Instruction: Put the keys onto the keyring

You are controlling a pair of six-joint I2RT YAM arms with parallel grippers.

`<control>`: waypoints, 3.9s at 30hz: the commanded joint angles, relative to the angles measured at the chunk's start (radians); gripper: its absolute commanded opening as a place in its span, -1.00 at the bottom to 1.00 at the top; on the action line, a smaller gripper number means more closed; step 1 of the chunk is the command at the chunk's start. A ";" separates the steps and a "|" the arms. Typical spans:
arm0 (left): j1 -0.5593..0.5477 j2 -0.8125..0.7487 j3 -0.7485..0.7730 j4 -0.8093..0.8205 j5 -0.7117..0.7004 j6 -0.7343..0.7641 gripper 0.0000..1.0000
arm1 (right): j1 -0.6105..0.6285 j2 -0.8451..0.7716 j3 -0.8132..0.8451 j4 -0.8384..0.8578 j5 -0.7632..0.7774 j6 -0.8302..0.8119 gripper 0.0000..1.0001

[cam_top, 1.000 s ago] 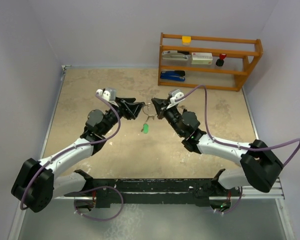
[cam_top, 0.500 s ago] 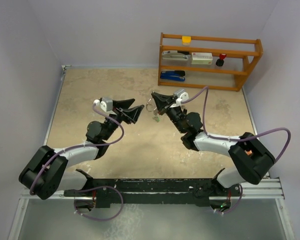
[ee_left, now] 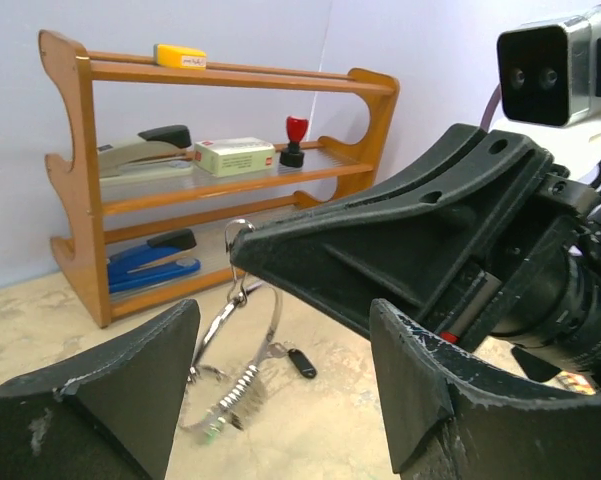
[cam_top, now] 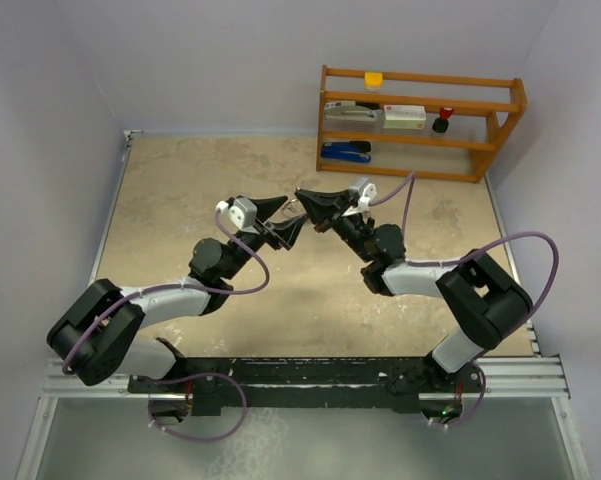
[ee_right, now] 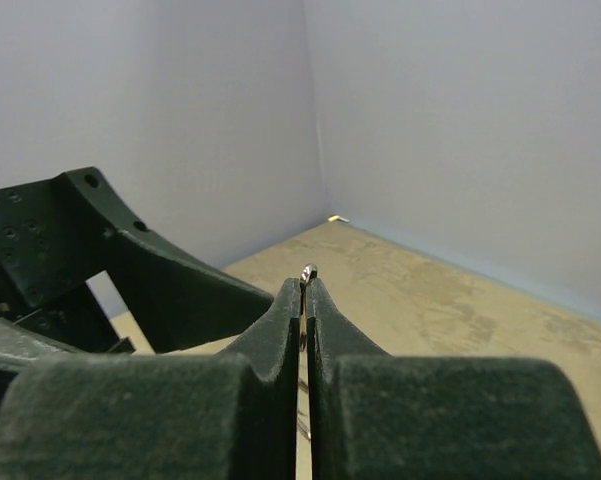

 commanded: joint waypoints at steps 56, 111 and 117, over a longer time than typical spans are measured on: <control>-0.038 0.109 -0.107 0.242 -0.069 0.258 0.16 | -0.063 -0.072 0.034 0.230 -0.210 0.175 -1.00; -0.037 0.219 0.124 0.247 -0.036 0.276 -1.00 | -0.063 -0.121 -0.083 0.244 -0.190 0.189 -1.00; -0.038 0.185 0.119 0.140 -0.042 0.337 -1.00 | -0.065 -0.174 -0.116 0.225 -0.174 0.199 -0.70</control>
